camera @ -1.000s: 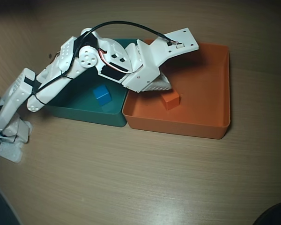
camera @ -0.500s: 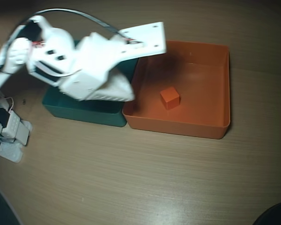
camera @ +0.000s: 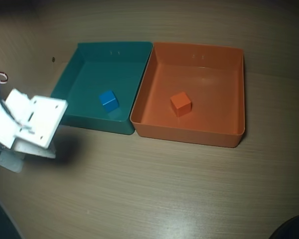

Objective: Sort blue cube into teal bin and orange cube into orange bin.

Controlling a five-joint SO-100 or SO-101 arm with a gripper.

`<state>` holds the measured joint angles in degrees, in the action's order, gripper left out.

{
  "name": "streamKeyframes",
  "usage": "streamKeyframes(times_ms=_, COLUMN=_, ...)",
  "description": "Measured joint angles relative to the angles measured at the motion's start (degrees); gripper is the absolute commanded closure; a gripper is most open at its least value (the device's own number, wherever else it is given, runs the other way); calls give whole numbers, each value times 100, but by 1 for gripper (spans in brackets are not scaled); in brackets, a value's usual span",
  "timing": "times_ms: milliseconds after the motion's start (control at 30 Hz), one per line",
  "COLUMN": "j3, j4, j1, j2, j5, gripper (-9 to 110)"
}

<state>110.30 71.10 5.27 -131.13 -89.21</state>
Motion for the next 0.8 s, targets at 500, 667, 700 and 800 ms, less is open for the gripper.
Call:
streamKeyframes(times_ms=500, j3=5713, j4=-2751, j1=-18, j2=-4096, j5=0, gripper=105)
streamKeyframes(times_ms=667, j3=6715, j4=-2865, j1=-18, j2=-5194, j5=0, gripper=105)
streamKeyframes(times_ms=700, j3=6785, j4=-2874, j1=-26, j2=-5467, j5=0, gripper=105)
streamKeyframes(times_ms=800, j3=6785, j4=-2813, j1=-18, j2=-5599, j5=0, gripper=105)
